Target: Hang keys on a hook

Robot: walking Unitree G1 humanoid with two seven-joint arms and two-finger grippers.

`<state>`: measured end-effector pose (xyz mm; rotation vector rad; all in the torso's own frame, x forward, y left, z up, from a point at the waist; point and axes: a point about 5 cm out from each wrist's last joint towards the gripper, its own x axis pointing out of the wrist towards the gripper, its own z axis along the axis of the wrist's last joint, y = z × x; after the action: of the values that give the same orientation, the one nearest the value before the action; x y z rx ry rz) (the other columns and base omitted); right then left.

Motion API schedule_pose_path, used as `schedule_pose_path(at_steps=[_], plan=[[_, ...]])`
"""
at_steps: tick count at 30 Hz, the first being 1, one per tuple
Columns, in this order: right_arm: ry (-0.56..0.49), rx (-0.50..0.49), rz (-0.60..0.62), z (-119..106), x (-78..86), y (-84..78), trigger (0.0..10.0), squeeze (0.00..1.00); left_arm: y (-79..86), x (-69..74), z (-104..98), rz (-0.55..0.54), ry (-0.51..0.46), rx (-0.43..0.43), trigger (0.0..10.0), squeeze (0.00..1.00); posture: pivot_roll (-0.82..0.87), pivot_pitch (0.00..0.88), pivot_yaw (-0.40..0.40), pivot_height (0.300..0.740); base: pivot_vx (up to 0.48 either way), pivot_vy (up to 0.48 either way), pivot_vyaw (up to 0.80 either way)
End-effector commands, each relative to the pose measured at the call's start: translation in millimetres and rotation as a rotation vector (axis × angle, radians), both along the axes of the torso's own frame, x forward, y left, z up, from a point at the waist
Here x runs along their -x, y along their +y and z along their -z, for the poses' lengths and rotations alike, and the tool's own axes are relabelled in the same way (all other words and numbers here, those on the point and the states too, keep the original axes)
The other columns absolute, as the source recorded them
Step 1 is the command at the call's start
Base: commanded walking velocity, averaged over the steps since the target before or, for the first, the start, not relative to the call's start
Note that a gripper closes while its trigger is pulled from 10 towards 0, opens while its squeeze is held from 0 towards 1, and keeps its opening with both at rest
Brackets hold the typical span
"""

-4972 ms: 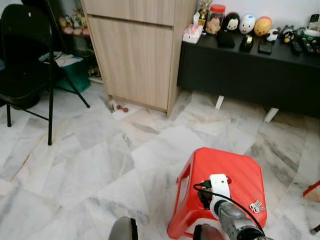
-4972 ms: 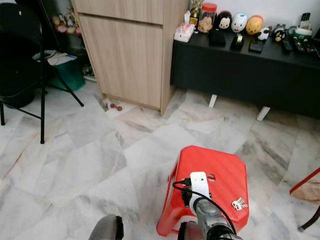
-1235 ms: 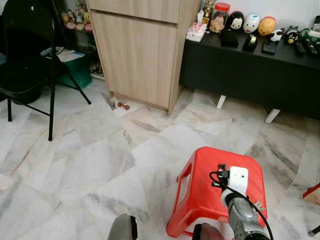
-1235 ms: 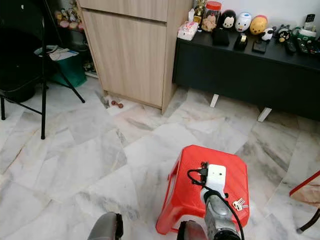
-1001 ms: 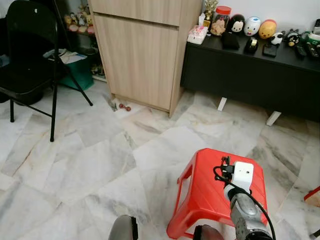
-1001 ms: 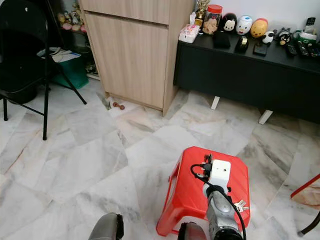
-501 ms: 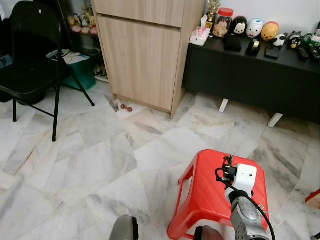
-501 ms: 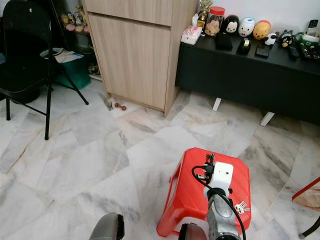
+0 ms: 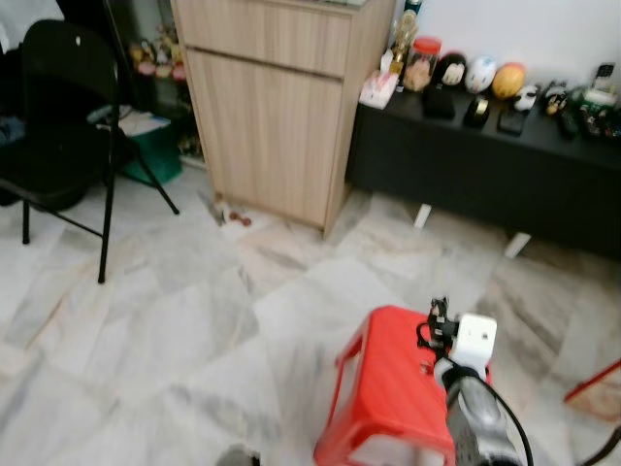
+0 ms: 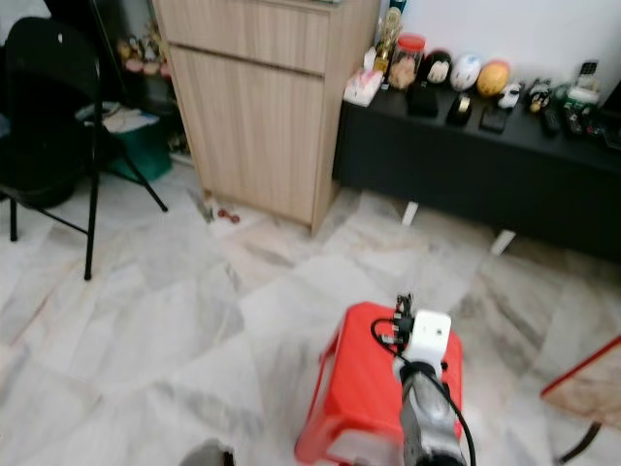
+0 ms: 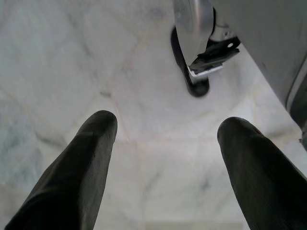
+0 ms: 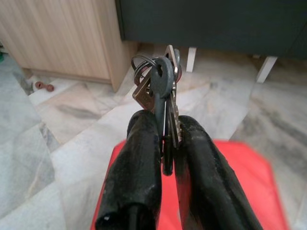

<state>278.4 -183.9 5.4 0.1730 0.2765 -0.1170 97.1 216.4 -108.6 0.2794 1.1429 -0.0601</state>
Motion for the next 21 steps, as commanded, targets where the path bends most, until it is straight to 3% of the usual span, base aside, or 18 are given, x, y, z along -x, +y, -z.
schedule_pose_path(at_steps=[1, 21], plan=[[-0.003, -0.005, 0.005, -1.6, -1.1, -1.5, 10.0, 0.00, -15.0, -29.9, -8.3, 0.044, -0.133, 0.067, 10.0, 0.00, 0.08, 0.000, -0.091, 0.740, 0.000, 0.000, 0.00], [0.013, -0.014, 0.025, -0.9, -1.8, -4.8, 10.0, 0.00, -14.9, -37.3, -10.2, 0.030, -0.143, 0.064, 10.0, 0.00, 0.08, 0.000, -0.091, 0.740, 0.000, 0.000, 0.00]])
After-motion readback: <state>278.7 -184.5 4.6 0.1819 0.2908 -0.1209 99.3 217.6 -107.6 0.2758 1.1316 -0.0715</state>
